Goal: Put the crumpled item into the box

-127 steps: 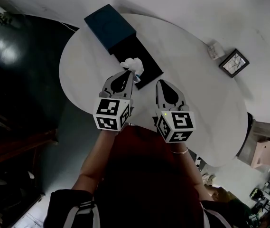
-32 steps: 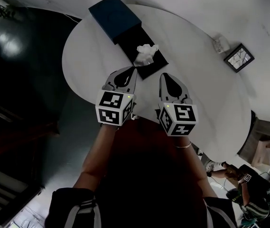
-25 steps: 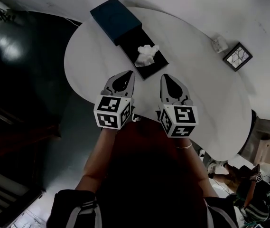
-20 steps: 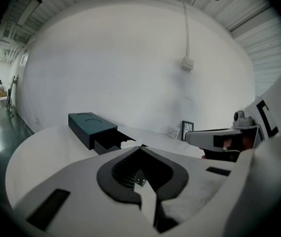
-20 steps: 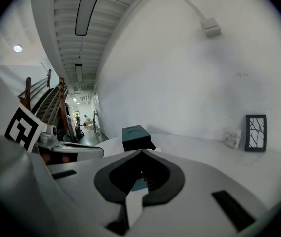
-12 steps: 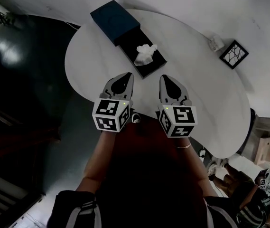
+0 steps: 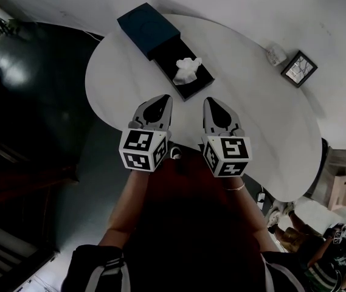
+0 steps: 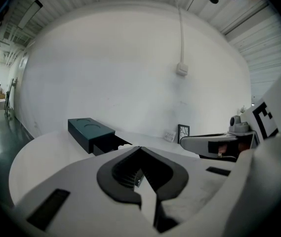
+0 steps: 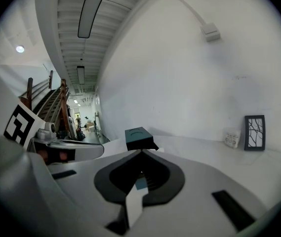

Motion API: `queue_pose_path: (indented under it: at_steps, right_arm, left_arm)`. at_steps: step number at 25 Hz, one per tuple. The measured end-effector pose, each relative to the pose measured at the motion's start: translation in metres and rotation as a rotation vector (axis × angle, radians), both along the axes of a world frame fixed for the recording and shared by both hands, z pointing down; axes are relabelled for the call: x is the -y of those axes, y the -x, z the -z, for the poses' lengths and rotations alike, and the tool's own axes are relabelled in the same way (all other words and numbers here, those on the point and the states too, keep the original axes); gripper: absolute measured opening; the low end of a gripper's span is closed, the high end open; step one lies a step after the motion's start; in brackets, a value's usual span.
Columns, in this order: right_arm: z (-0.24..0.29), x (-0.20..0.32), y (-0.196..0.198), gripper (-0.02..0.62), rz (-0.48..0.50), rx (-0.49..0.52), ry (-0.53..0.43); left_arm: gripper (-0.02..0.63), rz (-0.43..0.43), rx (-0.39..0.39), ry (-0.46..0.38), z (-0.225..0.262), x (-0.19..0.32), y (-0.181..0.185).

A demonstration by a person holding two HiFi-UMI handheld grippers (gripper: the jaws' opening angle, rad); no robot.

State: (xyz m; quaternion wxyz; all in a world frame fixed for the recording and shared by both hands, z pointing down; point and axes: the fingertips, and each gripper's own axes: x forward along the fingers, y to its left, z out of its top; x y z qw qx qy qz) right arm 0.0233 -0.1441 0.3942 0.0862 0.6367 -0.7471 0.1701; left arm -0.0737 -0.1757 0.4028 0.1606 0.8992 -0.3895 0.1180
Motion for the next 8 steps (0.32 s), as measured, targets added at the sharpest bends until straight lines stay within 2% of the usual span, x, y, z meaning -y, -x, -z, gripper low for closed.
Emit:
queue_pose_path:
  at_steps: [8]
  right_arm:
    - [0.0000, -0.0053, 0.0044, 0.014, 0.004, 0.001, 0.001]
  left_arm:
    - [0.023, -0.004, 0.001, 0.000, 0.0009, -0.0057, 0.0026]
